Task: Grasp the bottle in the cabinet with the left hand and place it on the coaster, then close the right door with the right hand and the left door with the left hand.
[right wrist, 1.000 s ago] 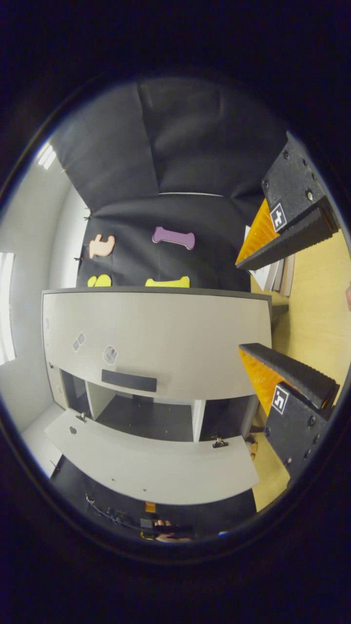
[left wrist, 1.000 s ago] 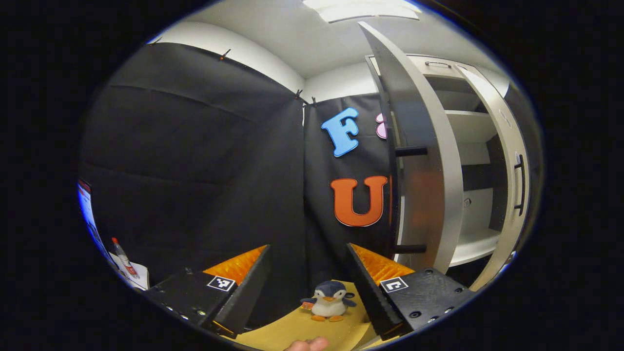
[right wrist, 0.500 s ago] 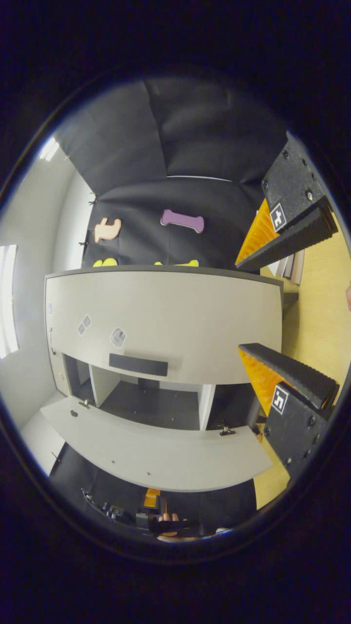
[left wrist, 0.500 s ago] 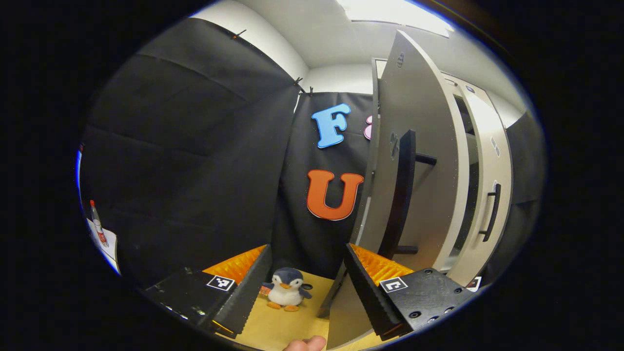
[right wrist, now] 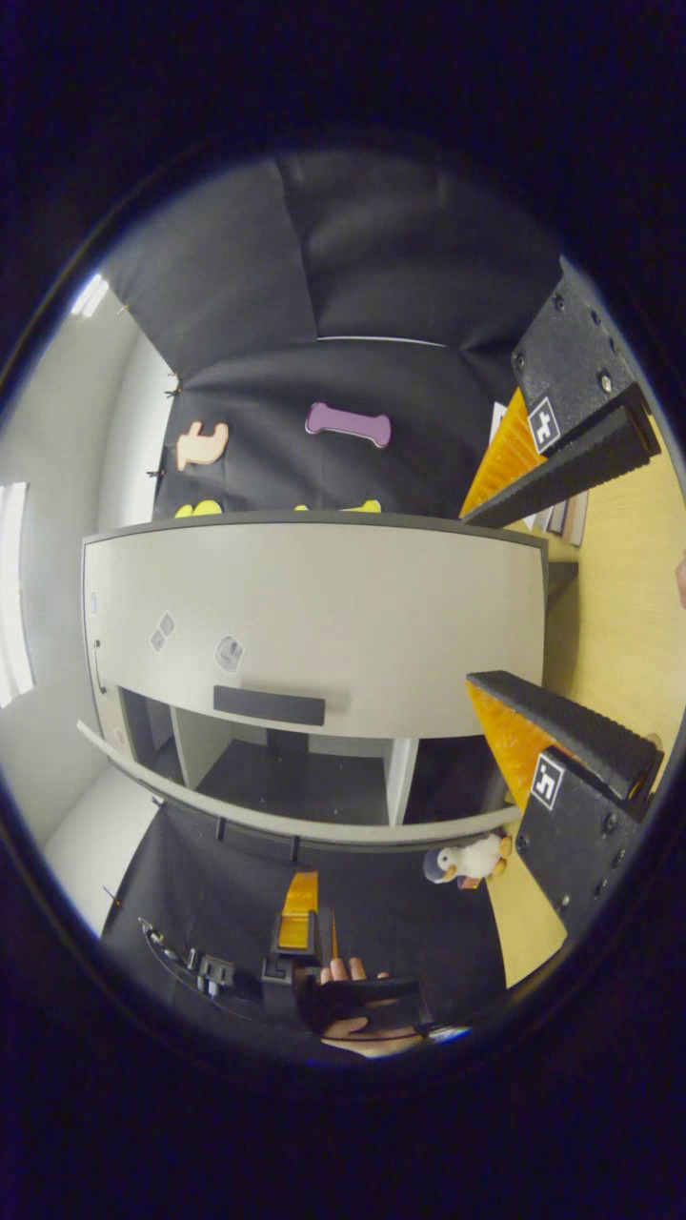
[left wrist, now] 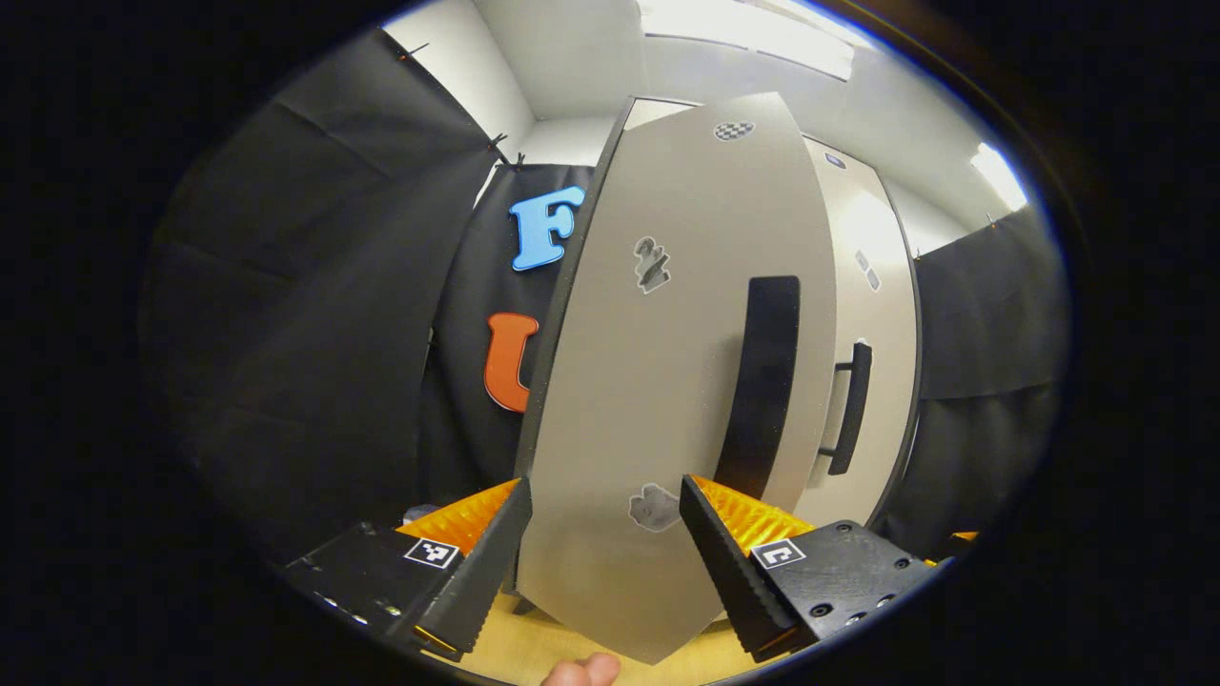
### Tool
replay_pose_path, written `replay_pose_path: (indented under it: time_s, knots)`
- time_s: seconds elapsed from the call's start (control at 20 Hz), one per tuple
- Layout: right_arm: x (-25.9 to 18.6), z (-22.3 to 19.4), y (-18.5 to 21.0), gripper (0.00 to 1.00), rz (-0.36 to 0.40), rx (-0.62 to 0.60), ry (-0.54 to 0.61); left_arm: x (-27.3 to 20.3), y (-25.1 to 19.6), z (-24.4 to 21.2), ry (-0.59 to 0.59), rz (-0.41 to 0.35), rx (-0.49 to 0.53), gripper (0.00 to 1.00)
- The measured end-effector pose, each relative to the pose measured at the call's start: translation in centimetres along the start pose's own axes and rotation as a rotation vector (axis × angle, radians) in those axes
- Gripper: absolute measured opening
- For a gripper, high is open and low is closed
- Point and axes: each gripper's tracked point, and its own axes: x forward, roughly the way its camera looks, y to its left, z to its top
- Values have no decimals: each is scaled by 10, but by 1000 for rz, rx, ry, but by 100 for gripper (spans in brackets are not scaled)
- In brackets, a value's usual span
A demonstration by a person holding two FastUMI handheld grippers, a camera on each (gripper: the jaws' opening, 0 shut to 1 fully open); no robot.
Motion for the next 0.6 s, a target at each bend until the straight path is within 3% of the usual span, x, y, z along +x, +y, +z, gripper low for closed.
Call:
replay_pose_path:
  time_s: [0.3, 0.45, 0.5, 0.6]
  knots:
    - [-8, 4, -14, 99, -38, 20, -2, -9, -1, 5, -25, 6, 49, 100]
    - [-9, 5, -14, 99, -32, 46, 3, -40, -4, 1, -37, 26, 97, 100]
    - [-10, 7, -14, 99, -30, 53, -3, -52, -5, -1, -48, 37, 112, 95]
    - [-10, 11, -11, 99, -22, 68, -17, -73, -11, -12, -49, 50, 129, 100]
